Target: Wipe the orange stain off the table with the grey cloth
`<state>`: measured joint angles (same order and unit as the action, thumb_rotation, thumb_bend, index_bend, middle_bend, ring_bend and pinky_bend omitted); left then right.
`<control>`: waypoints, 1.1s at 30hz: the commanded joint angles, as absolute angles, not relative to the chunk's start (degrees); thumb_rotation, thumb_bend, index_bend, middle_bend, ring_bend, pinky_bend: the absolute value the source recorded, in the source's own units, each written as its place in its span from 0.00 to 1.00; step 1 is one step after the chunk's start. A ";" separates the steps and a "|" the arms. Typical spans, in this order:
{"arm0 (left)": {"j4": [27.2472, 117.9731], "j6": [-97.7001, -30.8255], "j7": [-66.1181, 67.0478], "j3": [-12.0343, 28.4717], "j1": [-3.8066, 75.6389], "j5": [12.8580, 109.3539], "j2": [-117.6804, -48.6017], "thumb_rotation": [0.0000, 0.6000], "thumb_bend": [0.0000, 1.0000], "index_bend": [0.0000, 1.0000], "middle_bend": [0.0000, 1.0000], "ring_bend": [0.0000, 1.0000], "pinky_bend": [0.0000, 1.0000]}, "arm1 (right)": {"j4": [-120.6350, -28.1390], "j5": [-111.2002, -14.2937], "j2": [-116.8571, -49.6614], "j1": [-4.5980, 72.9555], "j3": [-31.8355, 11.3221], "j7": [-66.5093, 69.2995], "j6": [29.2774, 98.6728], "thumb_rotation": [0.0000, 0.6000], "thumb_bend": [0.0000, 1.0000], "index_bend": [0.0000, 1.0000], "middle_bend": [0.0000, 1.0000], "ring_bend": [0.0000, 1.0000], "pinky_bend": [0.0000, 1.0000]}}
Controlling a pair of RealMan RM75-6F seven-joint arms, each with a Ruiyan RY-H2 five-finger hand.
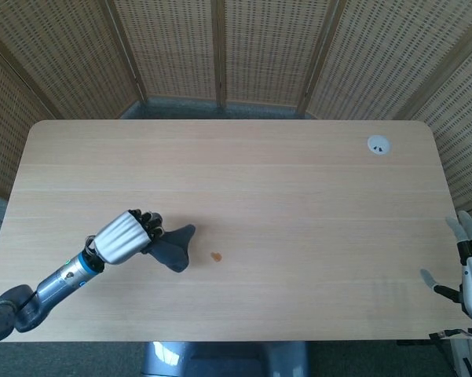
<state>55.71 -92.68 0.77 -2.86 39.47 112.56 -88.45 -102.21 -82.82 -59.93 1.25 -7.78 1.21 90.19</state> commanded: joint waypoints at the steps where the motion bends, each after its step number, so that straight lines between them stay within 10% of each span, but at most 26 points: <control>1: 51.71 -95.15 0.71 -4.03 43.34 118.20 -91.72 1.00 0.25 0.71 0.72 0.70 0.95 | -102.17 -82.81 -60.01 1.30 -7.75 1.06 90.09 1.00 0.18 0.10 0.00 0.00 0.11; 33: 28.91 -81.54 -0.81 -6.90 59.52 118.61 -111.73 1.00 0.23 0.71 0.68 0.66 0.90 | -101.74 -82.14 -59.18 1.39 -8.23 3.68 89.59 1.00 0.18 0.10 0.00 0.00 0.11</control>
